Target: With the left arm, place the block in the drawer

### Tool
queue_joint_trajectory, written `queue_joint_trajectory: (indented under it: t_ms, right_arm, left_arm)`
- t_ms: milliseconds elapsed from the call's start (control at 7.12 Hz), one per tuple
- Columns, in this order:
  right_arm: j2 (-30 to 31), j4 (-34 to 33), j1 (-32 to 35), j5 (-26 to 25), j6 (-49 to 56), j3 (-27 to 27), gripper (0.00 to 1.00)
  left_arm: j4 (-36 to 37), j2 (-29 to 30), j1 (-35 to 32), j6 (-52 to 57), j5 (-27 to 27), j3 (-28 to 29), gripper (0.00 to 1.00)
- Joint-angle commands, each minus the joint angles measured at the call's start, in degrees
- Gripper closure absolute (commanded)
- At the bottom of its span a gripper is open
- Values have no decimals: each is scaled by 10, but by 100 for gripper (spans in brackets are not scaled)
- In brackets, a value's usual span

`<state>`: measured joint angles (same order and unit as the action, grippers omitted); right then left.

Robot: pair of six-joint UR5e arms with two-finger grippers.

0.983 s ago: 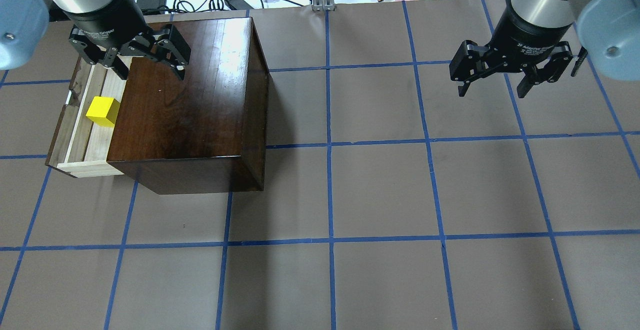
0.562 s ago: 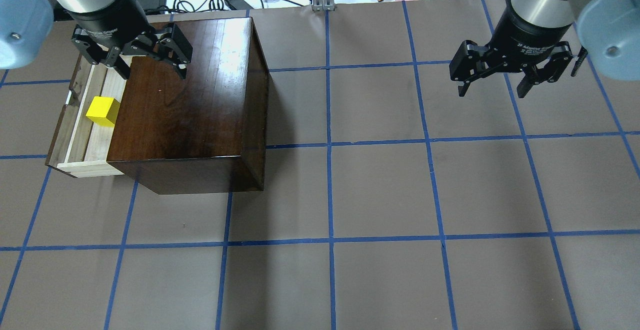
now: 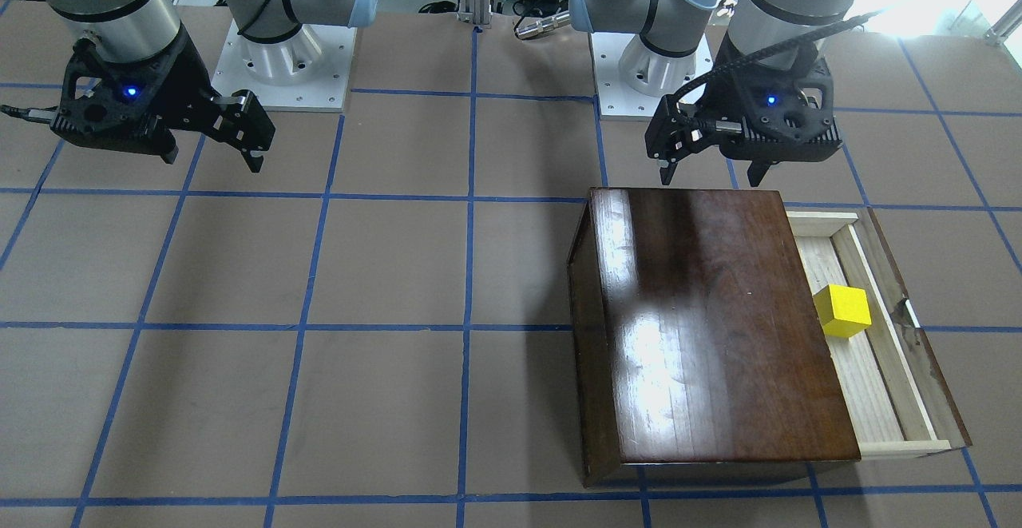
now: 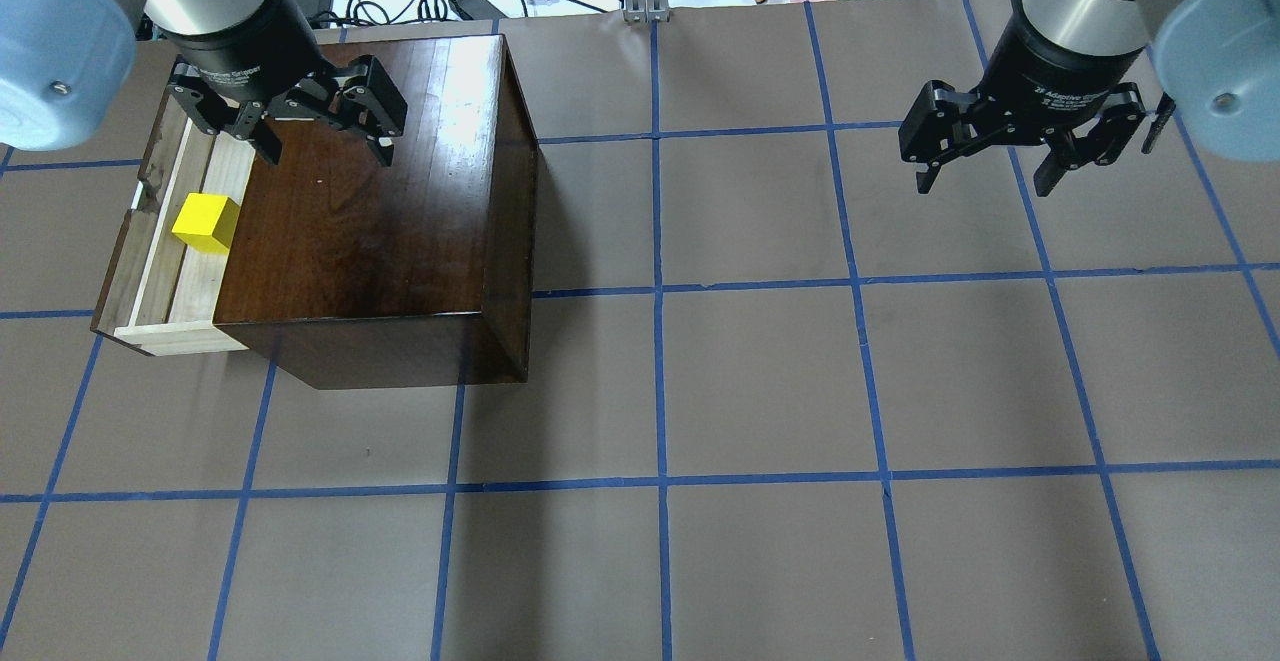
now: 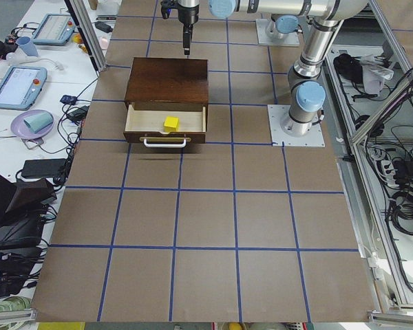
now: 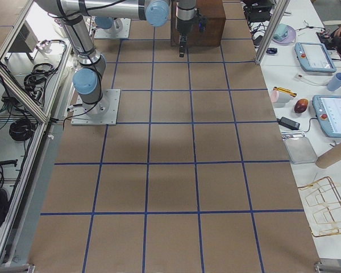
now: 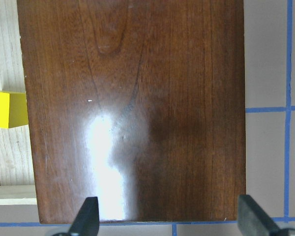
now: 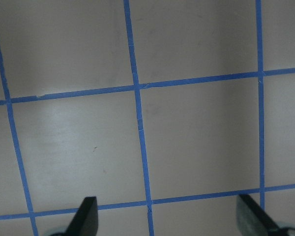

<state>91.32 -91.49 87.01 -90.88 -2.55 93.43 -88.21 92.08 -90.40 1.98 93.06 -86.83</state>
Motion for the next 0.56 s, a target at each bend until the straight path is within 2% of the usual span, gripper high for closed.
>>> queue_joint_trajectory:
  t_ms: [0, 421]
  right_arm:
    - [0, 0, 0, 0, 0, 0, 0]
    - [0, 0, 0, 0, 0, 0, 0]
  left_arm:
    - [0, -1, 0, 2, 0, 0, 0]
    - [8, -1, 0, 4, 0, 1, 0]
